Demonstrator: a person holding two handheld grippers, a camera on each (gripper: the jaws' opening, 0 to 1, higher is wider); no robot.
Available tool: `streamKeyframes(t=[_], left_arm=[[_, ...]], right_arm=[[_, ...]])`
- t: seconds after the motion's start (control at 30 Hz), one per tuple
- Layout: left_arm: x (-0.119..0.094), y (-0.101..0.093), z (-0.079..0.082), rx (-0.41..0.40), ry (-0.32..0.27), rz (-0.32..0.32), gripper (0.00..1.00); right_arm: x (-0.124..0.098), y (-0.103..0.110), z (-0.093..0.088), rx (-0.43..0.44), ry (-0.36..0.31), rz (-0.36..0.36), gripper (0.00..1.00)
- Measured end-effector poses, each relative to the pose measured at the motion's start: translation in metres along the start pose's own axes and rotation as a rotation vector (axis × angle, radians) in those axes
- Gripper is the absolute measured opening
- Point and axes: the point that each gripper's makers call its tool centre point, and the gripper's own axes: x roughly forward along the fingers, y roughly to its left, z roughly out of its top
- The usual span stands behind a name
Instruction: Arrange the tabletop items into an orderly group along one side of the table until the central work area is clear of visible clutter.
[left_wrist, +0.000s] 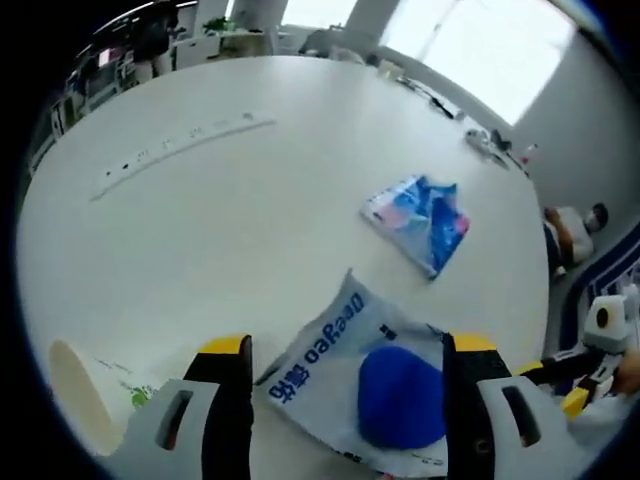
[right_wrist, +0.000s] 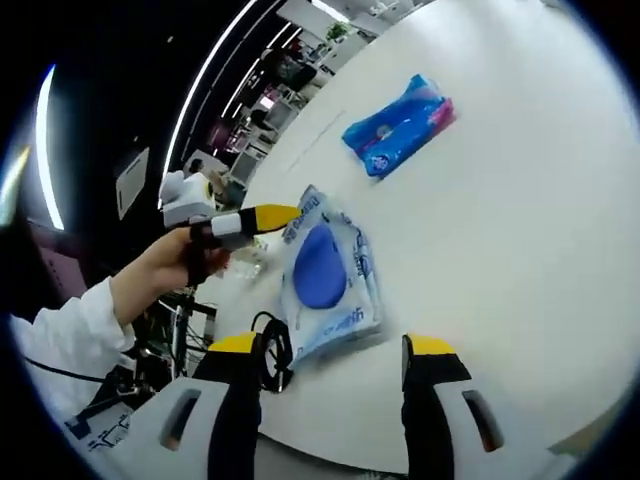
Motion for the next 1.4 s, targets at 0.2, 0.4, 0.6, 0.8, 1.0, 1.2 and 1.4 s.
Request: streamKeyframes(t=[0.2,0.4,0.6,0.8,1.0,1.2,1.4], left_arm=[[0.003,-0.001,-0.003,0.027,0.02,-0.002,0.72],[0.005,-0.002,-0.006,0.01,0.028,0.002,0.7],[0.006,0.0,-0.007,0.005,0.041,0.005,0.67],[0.004,0.008,-0.011,-0.002,0.076,0.02,0.52],[0.0,0.016,-0.021,0.125,0.14,0.077,0.38],[-0.004,0.019,-0.022,0.013,0.132,0.091,0.2],[-0.01,0.011,-0.02,-0.102,0.101,0.03,0.02]], right_arm=[[0.014,0.005,-0.019,0.071,0.076,0.022,0.53],[0.03,0.016,-0.019,0.202,0.085,0.056,0.52],[0.041,0.025,-0.022,0.21,0.109,0.053,0.5],[0.045,0.016,-0.025,0.191,0.13,-0.038,0.38],[0.045,0.003,-0.026,0.201,0.123,-0.093,0.18],[0.043,-0.005,-0.028,0.227,0.118,-0.116,0.1],[0.039,-0.009,-0.022,0.2,0.094,-0.151,0.06]])
